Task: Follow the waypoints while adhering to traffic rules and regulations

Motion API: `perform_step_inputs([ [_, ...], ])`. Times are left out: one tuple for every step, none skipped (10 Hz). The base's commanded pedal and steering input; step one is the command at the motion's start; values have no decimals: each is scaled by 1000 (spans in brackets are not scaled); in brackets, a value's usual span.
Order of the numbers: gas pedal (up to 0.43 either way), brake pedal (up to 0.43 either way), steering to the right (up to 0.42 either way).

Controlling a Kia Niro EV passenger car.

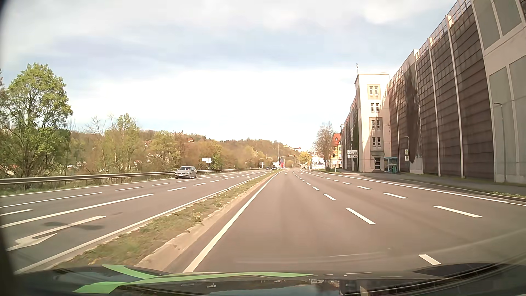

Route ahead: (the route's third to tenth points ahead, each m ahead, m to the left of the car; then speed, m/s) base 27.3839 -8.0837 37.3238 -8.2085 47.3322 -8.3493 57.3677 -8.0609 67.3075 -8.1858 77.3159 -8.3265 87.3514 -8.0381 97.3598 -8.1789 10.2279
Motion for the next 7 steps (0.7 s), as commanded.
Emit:
perform_step_inputs([
  [150,0,1],
  [138,0,1],
  [138,0,1],
  [138,0,1],
  [138,0,1],
  [138,0,1],
  [138,0,1],
])
